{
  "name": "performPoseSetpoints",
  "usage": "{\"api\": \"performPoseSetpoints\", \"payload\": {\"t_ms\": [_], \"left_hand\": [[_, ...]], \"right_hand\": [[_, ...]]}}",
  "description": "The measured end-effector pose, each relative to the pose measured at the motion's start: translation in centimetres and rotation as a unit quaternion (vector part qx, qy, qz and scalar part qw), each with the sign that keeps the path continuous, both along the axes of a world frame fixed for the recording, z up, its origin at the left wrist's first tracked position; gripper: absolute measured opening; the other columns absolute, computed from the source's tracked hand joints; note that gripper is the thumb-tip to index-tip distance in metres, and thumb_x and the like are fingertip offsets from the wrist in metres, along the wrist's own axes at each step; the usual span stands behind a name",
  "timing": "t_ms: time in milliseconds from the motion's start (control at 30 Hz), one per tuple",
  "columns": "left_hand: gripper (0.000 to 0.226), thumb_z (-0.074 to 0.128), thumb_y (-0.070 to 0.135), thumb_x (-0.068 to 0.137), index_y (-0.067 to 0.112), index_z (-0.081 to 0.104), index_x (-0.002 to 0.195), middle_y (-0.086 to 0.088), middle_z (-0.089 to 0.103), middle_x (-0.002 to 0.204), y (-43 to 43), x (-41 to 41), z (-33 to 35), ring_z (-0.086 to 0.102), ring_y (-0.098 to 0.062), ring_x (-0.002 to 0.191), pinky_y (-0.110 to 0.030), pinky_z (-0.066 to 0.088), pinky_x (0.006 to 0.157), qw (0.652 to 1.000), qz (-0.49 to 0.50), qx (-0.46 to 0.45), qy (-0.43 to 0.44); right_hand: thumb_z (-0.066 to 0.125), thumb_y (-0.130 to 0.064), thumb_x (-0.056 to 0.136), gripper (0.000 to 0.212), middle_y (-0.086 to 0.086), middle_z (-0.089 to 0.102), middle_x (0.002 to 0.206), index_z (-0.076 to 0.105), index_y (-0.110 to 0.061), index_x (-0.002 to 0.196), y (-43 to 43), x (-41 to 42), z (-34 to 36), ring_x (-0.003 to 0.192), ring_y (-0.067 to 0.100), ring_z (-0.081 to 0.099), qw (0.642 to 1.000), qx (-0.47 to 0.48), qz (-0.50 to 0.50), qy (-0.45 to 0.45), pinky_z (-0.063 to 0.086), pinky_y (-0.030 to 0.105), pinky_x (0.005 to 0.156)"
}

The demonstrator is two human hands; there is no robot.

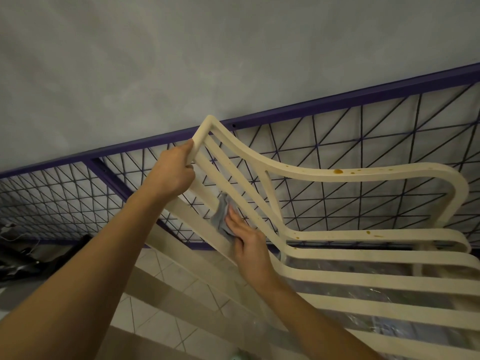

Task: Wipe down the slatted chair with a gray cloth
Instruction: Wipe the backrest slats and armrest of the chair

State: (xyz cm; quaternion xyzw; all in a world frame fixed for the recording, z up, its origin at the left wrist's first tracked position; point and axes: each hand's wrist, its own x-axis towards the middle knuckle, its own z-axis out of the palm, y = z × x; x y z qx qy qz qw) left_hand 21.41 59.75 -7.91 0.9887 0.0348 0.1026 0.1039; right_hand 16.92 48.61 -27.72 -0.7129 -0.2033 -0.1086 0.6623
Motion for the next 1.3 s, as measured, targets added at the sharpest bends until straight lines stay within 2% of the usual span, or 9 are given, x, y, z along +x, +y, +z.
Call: {"api": "performPoseSetpoints", "payload": {"t_ms": [133, 233, 333, 467, 633, 767, 967, 1167, 1300], "left_hand": [[0.060, 0.052, 0.006, 0.094, 0.016, 0.029, 0.149, -0.015, 0.050, 0.125, -0.2, 0.0, -0.1, 0.049, -0.021, 0.095, -0.040, 0.046, 0.088, 1.000, 0.002, 0.009, 0.004], [0.060, 0.054, 0.007, 0.094, 0.017, 0.030, 0.148, -0.013, 0.050, 0.126, -0.2, -0.1, -0.1, 0.047, -0.018, 0.096, -0.036, 0.044, 0.086, 1.000, 0.001, 0.003, 0.002], [0.060, 0.054, 0.009, 0.093, 0.016, 0.029, 0.148, -0.012, 0.050, 0.129, -0.4, 0.0, -0.1, 0.045, -0.017, 0.098, -0.034, 0.041, 0.085, 1.000, -0.004, 0.017, 0.003], [0.060, 0.051, 0.010, 0.094, 0.015, 0.027, 0.150, -0.013, 0.047, 0.136, -0.3, 0.1, 0.3, 0.049, -0.025, 0.115, -0.032, 0.041, 0.092, 1.000, -0.012, -0.018, 0.008], [0.047, 0.046, 0.000, 0.090, 0.012, 0.048, 0.135, -0.010, 0.060, 0.115, -0.4, -0.1, 0.8, 0.056, -0.029, 0.110, -0.023, 0.038, 0.079, 0.997, -0.051, -0.048, -0.016], [0.052, 0.043, 0.007, 0.097, 0.012, 0.032, 0.148, -0.015, 0.052, 0.133, -0.1, 0.3, 0.6, 0.053, -0.028, 0.113, -0.028, 0.038, 0.084, 0.999, -0.018, -0.028, -0.015], [0.055, 0.044, 0.006, 0.097, 0.015, 0.029, 0.149, -0.013, 0.052, 0.127, -0.1, 0.2, 0.2, 0.049, -0.019, 0.093, -0.029, 0.039, 0.078, 1.000, -0.014, -0.018, -0.011], [0.060, 0.047, 0.004, 0.096, 0.014, 0.026, 0.150, -0.013, 0.048, 0.135, -0.4, 0.0, 0.2, 0.051, -0.028, 0.117, -0.035, 0.043, 0.094, 1.000, -0.012, 0.019, -0.003], [0.061, 0.048, 0.004, 0.093, 0.013, 0.028, 0.151, -0.013, 0.050, 0.136, 0.0, 0.2, 0.1, 0.053, -0.026, 0.117, -0.037, 0.045, 0.098, 1.000, -0.026, 0.005, 0.003]], "right_hand": [[0.053, 0.011, 0.088, 0.054, -0.010, 0.049, 0.139, 0.051, -0.016, 0.135, -2.2, -0.3, -2.6, 0.132, -0.002, 0.040, 0.997, -0.018, -0.008, 0.075, 0.032, 0.023, 0.113], [0.048, 0.008, 0.088, 0.043, -0.012, 0.059, 0.112, 0.067, -0.015, 0.119, -3.4, 1.4, -1.6, 0.109, 0.002, 0.050, 0.988, -0.051, -0.001, 0.147, 0.039, 0.021, 0.101], [0.055, 0.002, 0.088, 0.027, -0.004, 0.069, 0.084, 0.076, -0.014, 0.088, -3.3, 3.1, 3.2, 0.087, 0.009, 0.062, 0.979, 0.085, 0.014, 0.186, 0.051, 0.030, 0.082], [0.055, 0.004, 0.091, 0.031, 0.003, 0.069, 0.116, 0.069, -0.011, 0.114, -1.5, 4.7, 10.5, 0.111, 0.009, 0.062, 0.979, 0.182, 0.026, 0.085, 0.051, 0.021, 0.094], [0.048, 0.013, 0.088, 0.046, 0.004, 0.057, 0.136, 0.058, -0.006, 0.128, 1.2, 6.5, 12.0, 0.125, -0.001, 0.046, 0.993, 0.120, 0.012, 0.006, 0.037, 0.013, 0.105], [0.049, 0.013, 0.085, 0.048, 0.003, 0.054, 0.138, 0.058, -0.006, 0.128, 2.2, 7.1, 10.0, 0.128, -0.001, 0.041, 0.997, 0.070, -0.034, -0.002, 0.032, 0.015, 0.109], [0.048, 0.012, 0.087, 0.045, -0.010, 0.053, 0.134, 0.062, -0.007, 0.125, 0.8, 6.1, 5.5, 0.128, -0.004, 0.042, 0.997, 0.013, -0.053, 0.047, 0.028, 0.018, 0.113], [0.053, -0.007, 0.093, 0.016, 0.012, 0.066, 0.094, 0.062, -0.004, 0.105, 0.4, 7.0, 9.3, 0.089, 0.022, 0.065, 0.985, -0.146, -0.028, 0.083, 0.054, 0.032, 0.078], [0.050, -0.005, 0.090, 0.035, 0.016, 0.057, 0.122, 0.052, -0.006, 0.126, 2.3, 6.7, 13.6, 0.112, 0.031, 0.054, 0.991, -0.130, -0.021, -0.013, 0.046, 0.041, 0.093]]}}
